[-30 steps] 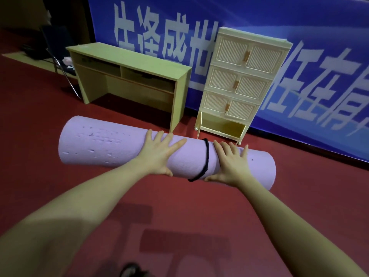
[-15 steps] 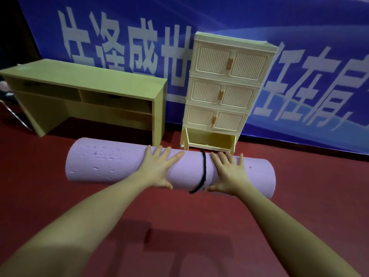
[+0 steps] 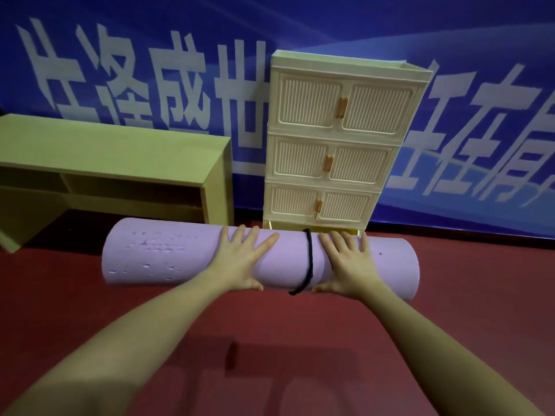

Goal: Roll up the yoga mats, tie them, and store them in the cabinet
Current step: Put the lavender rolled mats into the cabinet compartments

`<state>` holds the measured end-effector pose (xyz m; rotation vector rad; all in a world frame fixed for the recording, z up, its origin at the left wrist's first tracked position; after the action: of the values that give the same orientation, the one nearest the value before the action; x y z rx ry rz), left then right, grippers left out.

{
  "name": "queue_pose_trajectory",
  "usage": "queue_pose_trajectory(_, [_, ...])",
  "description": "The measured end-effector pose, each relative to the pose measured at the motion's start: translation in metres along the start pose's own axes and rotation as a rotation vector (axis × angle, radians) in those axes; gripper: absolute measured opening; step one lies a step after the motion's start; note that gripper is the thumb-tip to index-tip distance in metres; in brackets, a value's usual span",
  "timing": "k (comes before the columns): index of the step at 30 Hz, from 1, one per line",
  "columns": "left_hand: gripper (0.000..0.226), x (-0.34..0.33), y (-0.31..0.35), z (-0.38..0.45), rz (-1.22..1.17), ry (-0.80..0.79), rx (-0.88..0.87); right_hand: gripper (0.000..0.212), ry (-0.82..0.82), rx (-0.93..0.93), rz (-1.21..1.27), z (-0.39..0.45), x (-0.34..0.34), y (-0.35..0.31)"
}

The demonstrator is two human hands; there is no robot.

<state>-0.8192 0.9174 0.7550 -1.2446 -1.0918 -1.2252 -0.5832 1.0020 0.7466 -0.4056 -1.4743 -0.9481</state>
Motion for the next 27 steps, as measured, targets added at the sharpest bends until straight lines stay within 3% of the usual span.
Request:
queue_pose_trajectory(7, [0.118,-0.01,-0.027,0.148,-0.035,0.025,-0.07,0.125,-0.065,-0.057,-0.001,0.113,-0.039,0.071])
queue_pose_trajectory(19, [0.122,-0.088,-0.052,0.398,-0.091,-0.06,-0.314,0.116,-0.206,-0.229,0.033,0.261,-0.145,0.173])
queue_pose_trajectory(27, [0.13,-0.134,-0.033,0.527,-0.084,-0.168,-0.489,0.114,-0.26,-0.415,0.059,0.3,-0.213,0.221])
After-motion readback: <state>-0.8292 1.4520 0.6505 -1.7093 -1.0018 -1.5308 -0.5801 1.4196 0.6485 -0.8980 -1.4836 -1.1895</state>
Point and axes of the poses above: each hand's wrist, its own z-axis towards the middle knuckle, its own x-axis out of the back of the hand, y = z × x, the point moved 2 cm from there along z, towards the middle knuckle, and after that the axes turned 9 degrees about -z, right-handed, at the moved point
